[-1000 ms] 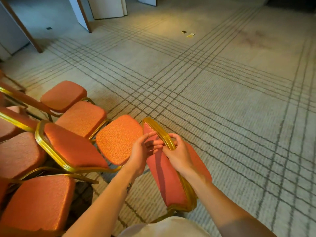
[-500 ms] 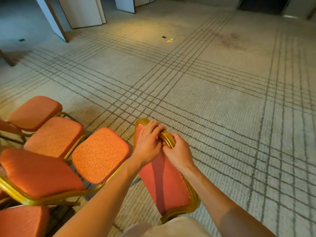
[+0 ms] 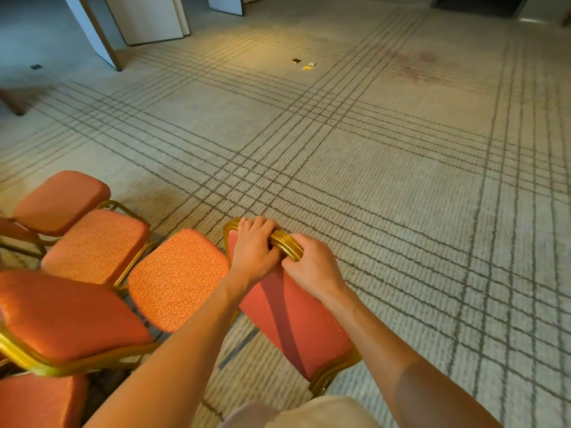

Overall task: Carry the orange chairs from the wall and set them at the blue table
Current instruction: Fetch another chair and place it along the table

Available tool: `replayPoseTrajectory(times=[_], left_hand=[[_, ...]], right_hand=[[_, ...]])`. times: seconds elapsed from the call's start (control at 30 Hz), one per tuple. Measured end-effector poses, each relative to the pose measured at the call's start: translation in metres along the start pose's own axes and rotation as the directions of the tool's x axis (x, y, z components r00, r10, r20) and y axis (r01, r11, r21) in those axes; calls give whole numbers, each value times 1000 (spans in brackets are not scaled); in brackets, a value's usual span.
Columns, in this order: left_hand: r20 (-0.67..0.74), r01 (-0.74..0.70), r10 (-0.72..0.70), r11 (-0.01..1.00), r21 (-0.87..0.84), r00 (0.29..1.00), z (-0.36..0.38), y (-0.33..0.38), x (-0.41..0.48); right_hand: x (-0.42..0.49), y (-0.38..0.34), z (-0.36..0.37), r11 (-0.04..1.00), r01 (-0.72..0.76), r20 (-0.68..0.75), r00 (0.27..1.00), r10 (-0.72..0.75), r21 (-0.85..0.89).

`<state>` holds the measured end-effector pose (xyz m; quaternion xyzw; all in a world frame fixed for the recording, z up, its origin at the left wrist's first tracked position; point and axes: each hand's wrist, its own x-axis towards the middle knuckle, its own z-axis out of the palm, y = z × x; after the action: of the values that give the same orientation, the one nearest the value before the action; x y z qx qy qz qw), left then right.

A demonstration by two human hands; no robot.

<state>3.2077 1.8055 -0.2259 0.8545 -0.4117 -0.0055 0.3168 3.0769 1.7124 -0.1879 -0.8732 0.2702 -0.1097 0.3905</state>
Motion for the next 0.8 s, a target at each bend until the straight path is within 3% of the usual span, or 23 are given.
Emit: replayPoseTrajectory(times=[0.13,0.4,0.67,0.8], left_hand=[[-4,46,-45,997,54,999,-3,-2,-2],[64,136,-149,976,171,987,12,29,1],[216,54,-101,975,214,971,39,68,8],[202,28,-72,977,213,977,45,79,24]], right_hand=[[10,2,-8,980,114,37,993,-110,-161],[14,35,-34,810,324,17,932,-363,-489],[6,86,-66,744,219,-37,950,-311,-632],[20,99,-75,741,151,-117,948,-295,-654]])
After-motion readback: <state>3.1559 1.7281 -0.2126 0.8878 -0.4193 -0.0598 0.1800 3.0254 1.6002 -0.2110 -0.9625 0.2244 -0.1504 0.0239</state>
